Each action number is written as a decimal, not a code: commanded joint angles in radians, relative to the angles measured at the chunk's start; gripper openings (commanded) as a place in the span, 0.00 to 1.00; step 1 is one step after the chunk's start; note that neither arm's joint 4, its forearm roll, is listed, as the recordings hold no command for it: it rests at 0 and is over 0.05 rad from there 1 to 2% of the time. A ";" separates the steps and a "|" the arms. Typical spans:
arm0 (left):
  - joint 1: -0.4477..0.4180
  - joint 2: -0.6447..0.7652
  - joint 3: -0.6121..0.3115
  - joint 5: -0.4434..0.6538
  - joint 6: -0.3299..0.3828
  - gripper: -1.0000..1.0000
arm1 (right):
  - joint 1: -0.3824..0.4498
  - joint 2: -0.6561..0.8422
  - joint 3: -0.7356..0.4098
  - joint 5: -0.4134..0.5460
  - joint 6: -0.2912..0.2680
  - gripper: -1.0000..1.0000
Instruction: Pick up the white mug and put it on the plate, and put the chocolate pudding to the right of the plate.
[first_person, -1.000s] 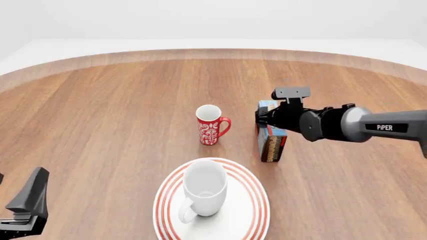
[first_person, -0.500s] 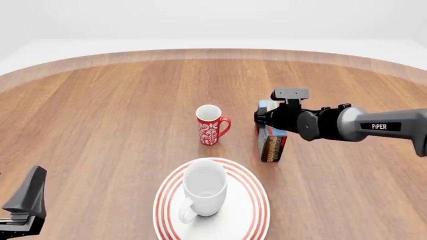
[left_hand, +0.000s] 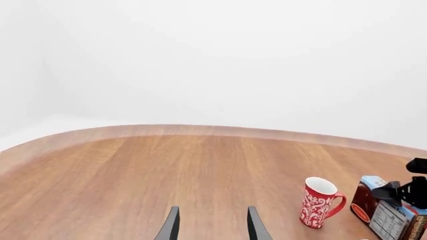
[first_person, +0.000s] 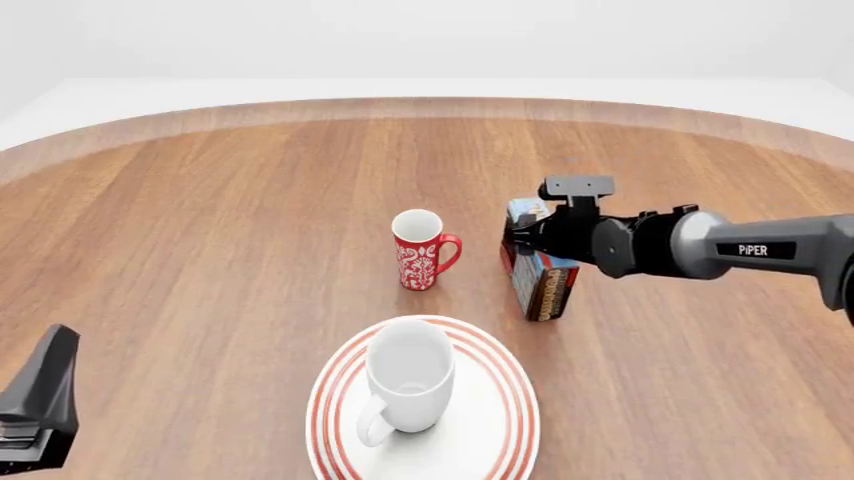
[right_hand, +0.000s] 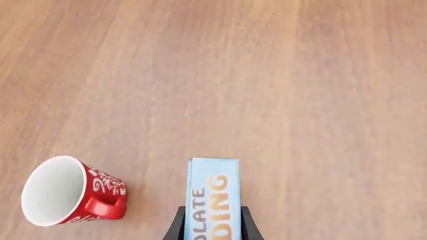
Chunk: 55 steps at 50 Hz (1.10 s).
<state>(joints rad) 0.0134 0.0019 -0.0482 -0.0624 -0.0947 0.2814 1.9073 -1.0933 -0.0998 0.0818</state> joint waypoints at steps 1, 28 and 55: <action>-0.003 0.097 0.047 -0.086 0.010 1.00 | 0.001 0.023 0.022 0.015 0.003 0.00; 0.002 0.011 0.048 -0.004 0.013 1.00 | 0.008 -0.114 0.080 0.043 0.014 0.00; 0.000 0.002 0.048 0.005 0.026 1.00 | -0.003 -0.300 0.173 0.089 0.027 0.00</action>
<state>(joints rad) 0.0146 0.0107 -0.0004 -0.0644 -0.0734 0.2838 1.6692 -0.9484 -0.0274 0.0868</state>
